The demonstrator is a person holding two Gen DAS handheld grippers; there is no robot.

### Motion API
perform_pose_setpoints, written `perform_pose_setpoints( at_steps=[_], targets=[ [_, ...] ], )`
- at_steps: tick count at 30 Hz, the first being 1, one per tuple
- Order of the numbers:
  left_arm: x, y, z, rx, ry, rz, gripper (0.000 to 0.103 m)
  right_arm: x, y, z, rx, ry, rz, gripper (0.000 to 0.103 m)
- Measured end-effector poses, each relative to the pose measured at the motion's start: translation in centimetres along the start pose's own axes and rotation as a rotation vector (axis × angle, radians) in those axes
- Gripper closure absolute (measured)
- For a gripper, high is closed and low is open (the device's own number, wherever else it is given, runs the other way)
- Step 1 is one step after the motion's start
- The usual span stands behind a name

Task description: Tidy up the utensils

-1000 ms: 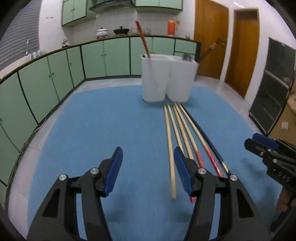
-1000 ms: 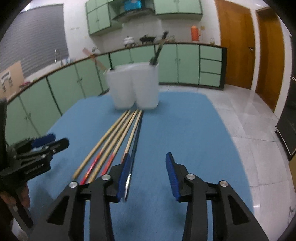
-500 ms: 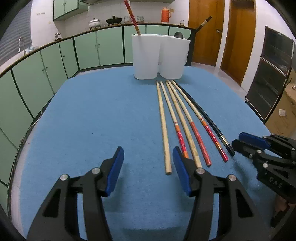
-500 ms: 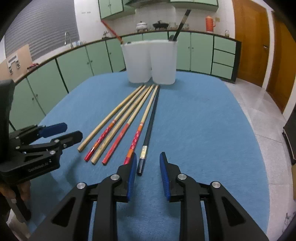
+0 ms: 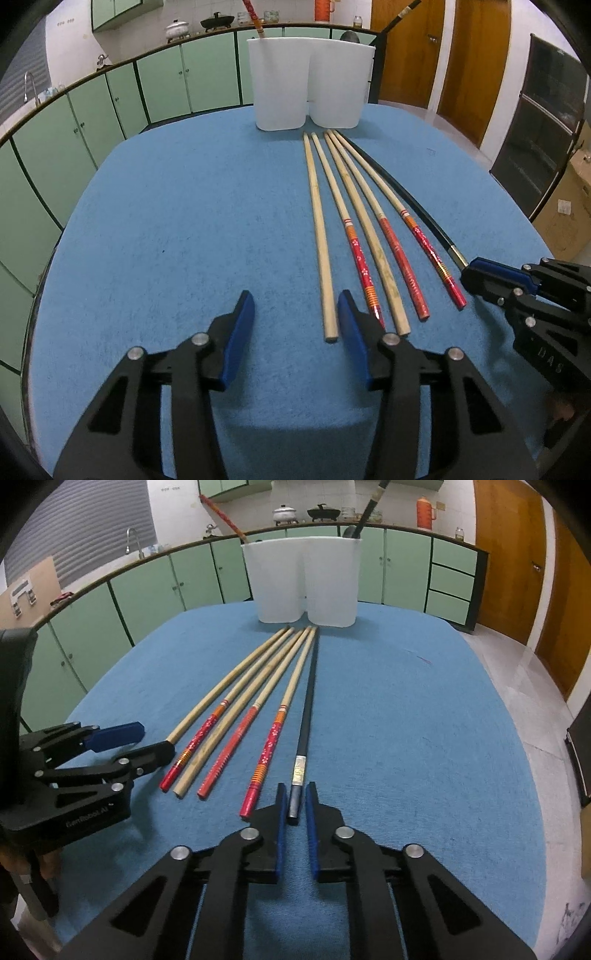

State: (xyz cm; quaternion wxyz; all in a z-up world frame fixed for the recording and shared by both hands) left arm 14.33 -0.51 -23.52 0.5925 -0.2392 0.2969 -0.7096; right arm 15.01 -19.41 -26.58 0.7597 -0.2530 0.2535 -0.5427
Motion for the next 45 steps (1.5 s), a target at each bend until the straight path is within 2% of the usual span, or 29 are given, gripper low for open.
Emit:
perform_pose_setpoints(
  at_steps=[4, 5, 6, 11, 16, 30, 32, 34, 36, 45],
  targets=[
    [0.4, -0.1, 0.2, 0.003, 0.019, 0.008, 0.085, 0.6, -0.1, 0.1, 0.004, 0.025, -0.016, 0.096],
    [0.5, -0.1, 0.2, 0.003, 0.02, 0.008, 0.094, 0.9, -0.2, 0.1, 0.006, 0.036, -0.022, 0.096],
    [0.5, -0.2, 0.2, 0.003, 0.019, 0.01, 0.096, 1.2, -0.2, 0.0, 0.006, 0.048, -0.03, 0.096],
    [0.2, -0.4, 0.3, 0.01, 0.015, 0.033, 0.097, 2.6, -0.4, 0.0, 0.008, 0.072, -0.067, 0.096],
    [-1.9, -0.6, 0.1, 0.012, -0.06, 0.084, 0.097, 3.7, -0.6, 0.0, 0.009, 0.099, -0.098, 0.096],
    [-2.7, 1.8, 2.0, -0.001, -0.08, 0.085, 0.097, 4.9, 1.3, 1.7, -0.003, 0.111, -0.105, 0.096],
    [-2.7, 2.0, 2.2, -0.005, -0.08, 0.08, 0.095, 4.8, 1.2, 1.6, 0.003, 0.118, -0.085, 0.094],
    [-2.7, 1.9, 2.1, -0.003, -0.09, 0.068, 0.09, 4.8, 0.7, 1.6, 0.02, 0.128, -0.069, 0.083],
    [-2.7, 1.5, 1.9, 0.006, -0.096, 0.058, 0.055, 4.9, 0.0, 1.7, 0.047, 0.138, -0.052, 0.08],
    [-2.3, 0.5, 1.0, 0.017, -0.091, 0.047, 0.054, 4.3, -1.4, 0.6, 0.041, 0.127, -0.016, 0.08]
  ],
)
Point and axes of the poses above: each gripper's, at about its wrist camera, not at the fingertips, and y roughly the way its jaws point, x to its right, z to its top, the point moved 10 cm from there along y, roughly the way its jaws point, and after that the axes turned 7 degrees about x, right-handed, at the moved point
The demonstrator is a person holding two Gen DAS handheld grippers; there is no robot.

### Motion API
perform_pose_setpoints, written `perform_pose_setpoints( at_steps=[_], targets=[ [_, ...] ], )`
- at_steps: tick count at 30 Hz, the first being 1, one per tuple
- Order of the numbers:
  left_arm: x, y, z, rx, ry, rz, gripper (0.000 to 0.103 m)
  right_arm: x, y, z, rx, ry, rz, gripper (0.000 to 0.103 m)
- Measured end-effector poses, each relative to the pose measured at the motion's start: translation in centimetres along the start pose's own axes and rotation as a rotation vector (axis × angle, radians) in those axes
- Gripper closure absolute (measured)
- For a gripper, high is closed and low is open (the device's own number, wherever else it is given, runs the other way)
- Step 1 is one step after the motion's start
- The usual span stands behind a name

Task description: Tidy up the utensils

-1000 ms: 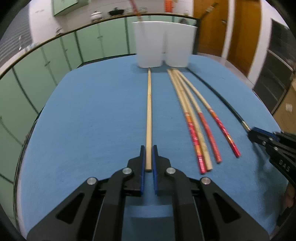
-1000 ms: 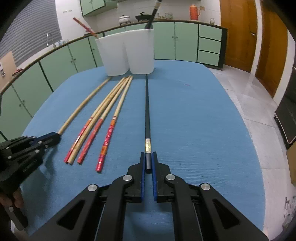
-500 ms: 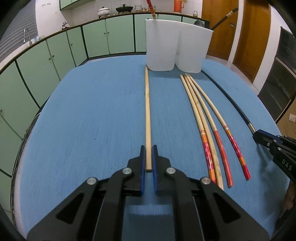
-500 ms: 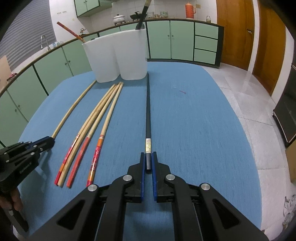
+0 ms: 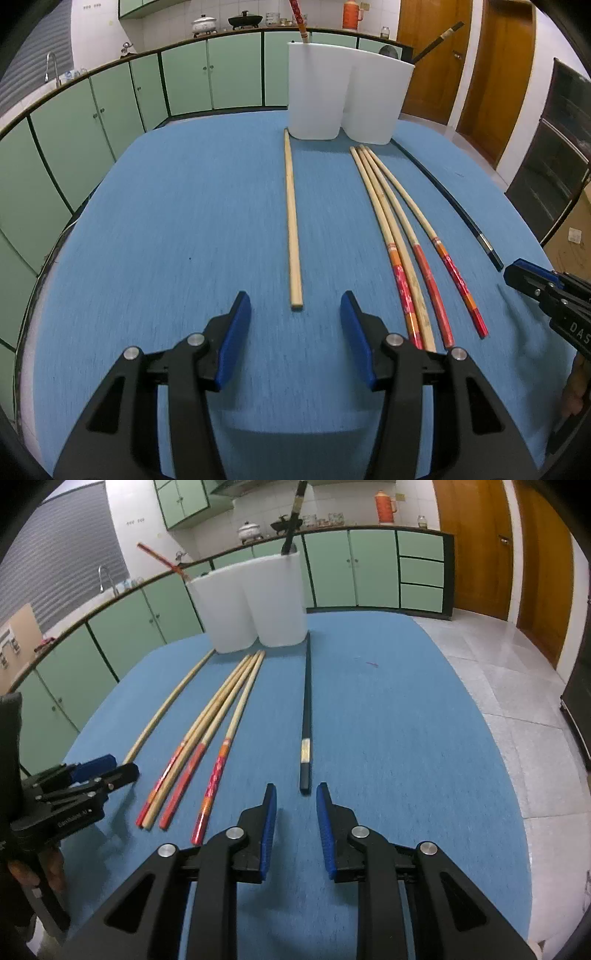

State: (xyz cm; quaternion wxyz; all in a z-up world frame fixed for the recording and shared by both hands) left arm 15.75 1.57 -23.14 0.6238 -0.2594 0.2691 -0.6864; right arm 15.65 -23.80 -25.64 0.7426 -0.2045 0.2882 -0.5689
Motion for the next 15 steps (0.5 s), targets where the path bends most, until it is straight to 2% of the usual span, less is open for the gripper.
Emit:
perform_pose_setpoints(
  at_steps=[2, 15],
  targets=[
    [0.06, -0.17, -0.14, 0.0, 0.003, 0.0, 0.054, -0.32, 0.2, -0.72, -0.026, -0.019, 0.004, 0.08],
    [-0.51, -0.02, -0.06, -0.006, -0.012, 0.007, 0.058, 0.01, 0.68, -0.25, -0.031, 0.004, 0.008, 0.084]
  ],
)
Point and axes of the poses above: each gripper's, at about its wrist camera, not at the fingertips, and y roughly the way its jaws point, x to its right, z to its top, the point moved 10 cm from there along y, roughly the way its jaws point, and after that the axes turned 7 degrees about x, right-handed, at the moved point
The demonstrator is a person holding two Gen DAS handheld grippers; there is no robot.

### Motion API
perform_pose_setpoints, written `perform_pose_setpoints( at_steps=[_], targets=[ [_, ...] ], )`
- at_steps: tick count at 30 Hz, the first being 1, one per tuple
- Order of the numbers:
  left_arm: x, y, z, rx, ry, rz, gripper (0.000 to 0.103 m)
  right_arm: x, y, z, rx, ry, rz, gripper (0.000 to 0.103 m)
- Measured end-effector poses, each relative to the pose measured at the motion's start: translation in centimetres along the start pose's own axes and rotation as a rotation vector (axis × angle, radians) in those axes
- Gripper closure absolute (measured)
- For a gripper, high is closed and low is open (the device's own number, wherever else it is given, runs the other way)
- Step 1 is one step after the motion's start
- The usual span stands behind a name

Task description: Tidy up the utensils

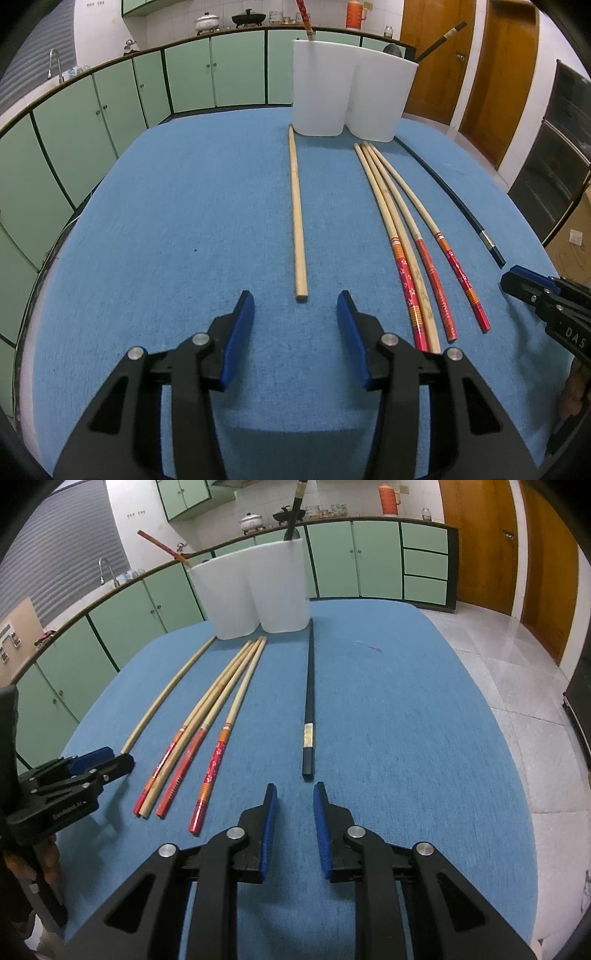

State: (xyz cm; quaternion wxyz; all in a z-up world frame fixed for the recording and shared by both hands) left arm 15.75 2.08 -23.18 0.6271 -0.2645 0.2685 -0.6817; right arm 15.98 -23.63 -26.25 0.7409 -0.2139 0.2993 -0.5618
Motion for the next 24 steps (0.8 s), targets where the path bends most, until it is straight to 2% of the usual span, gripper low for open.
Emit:
perform_pose_setpoints(
  at_steps=[5, 10, 15, 17, 24],
  targets=[
    [-0.1, 0.2, 0.1, -0.003, -0.01, -0.005, 0.06, 0.0, 0.7, 0.5, -0.009, -0.012, -0.03, 0.084],
    [-0.1, 0.6, 0.3, -0.005, -0.02, -0.011, 0.069, 0.0, 1.4, 0.8, -0.013, -0.01, -0.044, 0.085],
    [0.6, 1.0, 0.7, -0.008, -0.02, -0.03, 0.091, 0.2, 1.6, 0.9, -0.014, -0.005, -0.055, 0.096],
    [0.9, 1.0, 0.7, -0.008, -0.01, -0.032, 0.096, 0.2, 1.6, 1.0, -0.013, -0.008, -0.054, 0.096],
    [0.8, 0.4, 0.8, 0.001, -0.029, -0.039, 0.096, 0.2, 0.7, 1.7, 0.033, 0.004, -0.031, 0.096]
  ],
)
Point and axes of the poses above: each gripper's, at about its wrist camera, not at the fingertips, and y roughly the way its jaws point, x to its right, z to its top, the point moved 10 cm from there along y, roughly the way its jaws point, and after that the axes turned 7 degrees about x, right-handed, at the moved point
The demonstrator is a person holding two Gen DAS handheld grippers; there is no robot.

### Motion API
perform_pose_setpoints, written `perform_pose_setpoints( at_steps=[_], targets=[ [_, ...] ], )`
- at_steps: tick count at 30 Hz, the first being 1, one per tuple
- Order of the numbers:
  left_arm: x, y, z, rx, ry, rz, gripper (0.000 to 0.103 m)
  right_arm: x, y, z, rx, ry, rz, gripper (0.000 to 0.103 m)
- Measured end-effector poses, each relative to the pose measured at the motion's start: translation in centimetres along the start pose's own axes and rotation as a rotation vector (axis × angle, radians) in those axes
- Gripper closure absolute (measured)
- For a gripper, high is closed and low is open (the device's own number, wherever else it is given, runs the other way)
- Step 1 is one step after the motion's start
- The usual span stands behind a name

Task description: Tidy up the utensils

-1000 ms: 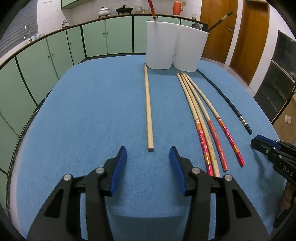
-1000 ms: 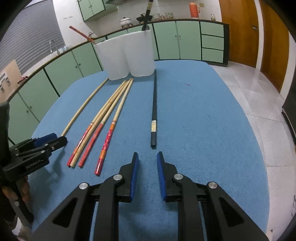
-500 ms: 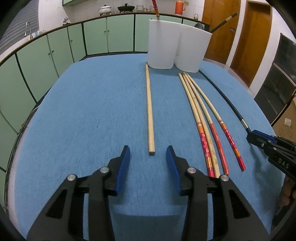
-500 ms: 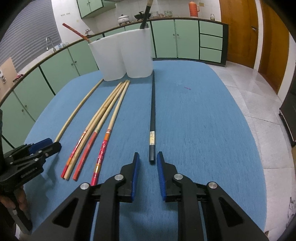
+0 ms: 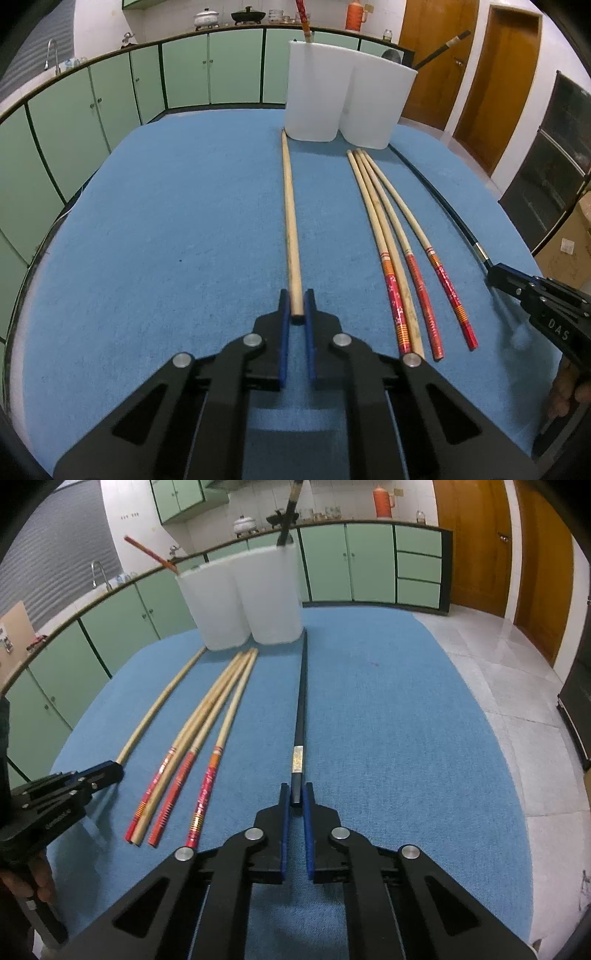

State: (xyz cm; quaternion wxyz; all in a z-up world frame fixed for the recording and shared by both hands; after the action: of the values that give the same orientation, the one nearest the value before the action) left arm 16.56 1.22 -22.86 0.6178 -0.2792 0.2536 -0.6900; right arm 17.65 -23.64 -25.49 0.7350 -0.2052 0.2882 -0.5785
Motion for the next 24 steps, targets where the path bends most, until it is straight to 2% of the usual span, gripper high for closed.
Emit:
perform_pose_setpoints(
  at_steps=[6, 15, 18, 24],
  targets=[
    [0.1, -2.3, 2.3, 0.08, 0.028, 0.023, 0.096, -0.4, -2.6, 2.8, 0.106, -0.014, 0.013, 0.096],
    [0.4, -7.7, 8.7, 0.266, 0.045, 0.036, 0.097, -0.2, -7.4, 9.3, 0.269, -0.038, 0.001, 0.096],
    [0.7, -9.4, 11.3, 0.324, 0.044, 0.022, 0.097, 0.1, -8.4, 11.2, 0.301, -0.039, 0.009, 0.096],
    [1.6, -10.2, 14.6, 0.379, 0.042, -0.012, 0.097, 0.4, -9.2, 14.8, 0.342, -0.017, 0.04, 0.096]
  ],
)
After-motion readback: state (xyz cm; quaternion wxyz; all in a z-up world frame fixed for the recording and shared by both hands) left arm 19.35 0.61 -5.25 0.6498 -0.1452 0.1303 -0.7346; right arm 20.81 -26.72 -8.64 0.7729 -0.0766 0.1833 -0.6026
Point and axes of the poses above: each gripper's, at about its wrist camera, not at the fingertips, and y roughly the way its jaws point, x to its right, z to its top, the point moved 10 cm from there along y, roughly the way its jaws point, and after that the axes turned 7 degrees about x, right-handed, at the moved point
